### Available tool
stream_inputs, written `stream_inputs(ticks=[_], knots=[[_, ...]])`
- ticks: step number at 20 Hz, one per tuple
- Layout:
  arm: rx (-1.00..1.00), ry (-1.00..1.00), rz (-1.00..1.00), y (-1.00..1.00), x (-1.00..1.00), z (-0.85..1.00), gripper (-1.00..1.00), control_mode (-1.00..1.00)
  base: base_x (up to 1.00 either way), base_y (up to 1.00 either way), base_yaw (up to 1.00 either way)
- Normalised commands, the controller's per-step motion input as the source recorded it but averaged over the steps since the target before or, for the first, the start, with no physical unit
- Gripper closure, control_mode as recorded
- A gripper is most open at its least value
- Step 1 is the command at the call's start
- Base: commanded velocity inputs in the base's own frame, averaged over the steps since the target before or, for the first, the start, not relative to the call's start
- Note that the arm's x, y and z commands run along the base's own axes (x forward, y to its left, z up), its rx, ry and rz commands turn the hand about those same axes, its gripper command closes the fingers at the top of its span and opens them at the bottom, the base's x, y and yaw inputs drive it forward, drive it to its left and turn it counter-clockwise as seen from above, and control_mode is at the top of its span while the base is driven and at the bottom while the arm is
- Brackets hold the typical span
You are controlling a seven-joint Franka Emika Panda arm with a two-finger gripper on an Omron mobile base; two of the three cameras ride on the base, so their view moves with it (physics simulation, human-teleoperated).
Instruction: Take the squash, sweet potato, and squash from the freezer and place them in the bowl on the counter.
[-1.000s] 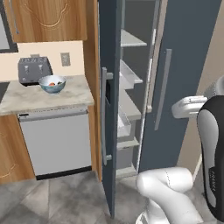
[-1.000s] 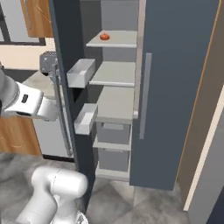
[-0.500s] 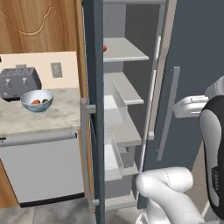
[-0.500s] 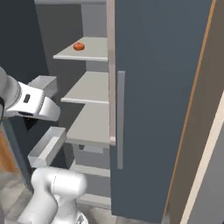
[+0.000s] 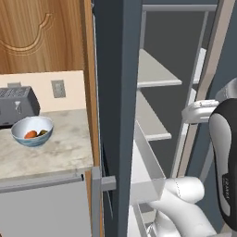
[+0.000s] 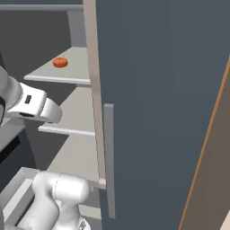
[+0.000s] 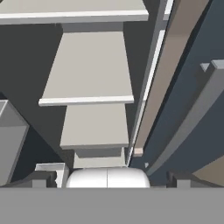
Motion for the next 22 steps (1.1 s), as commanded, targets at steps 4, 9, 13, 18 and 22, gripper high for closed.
stream_inputs(ticks=[4, 9, 13, 18, 22], knots=[[0.00, 0.00, 0.00, 0.00, 0.00, 0.00, -1.00, 1.00, 0.66, 0.00, 0.01], [0.00, 0.00, 0.00, 0.00, 0.00, 0.00, -1.00, 1.00, 0.66, 0.18, 0.00], [0.00, 0.00, 0.00, 0.00, 0.00, 0.00, -1.00, 1.00, 0.61, 0.43, 0.00], [0.00, 0.00, 0.00, 0.00, 0.00, 0.00, -1.00, 1.00, 0.24, 0.26, 0.00], [0.00, 0.00, 0.00, 0.00, 0.00, 0.00, -1.00, 1.00, 0.00, 0.00, 0.00]])
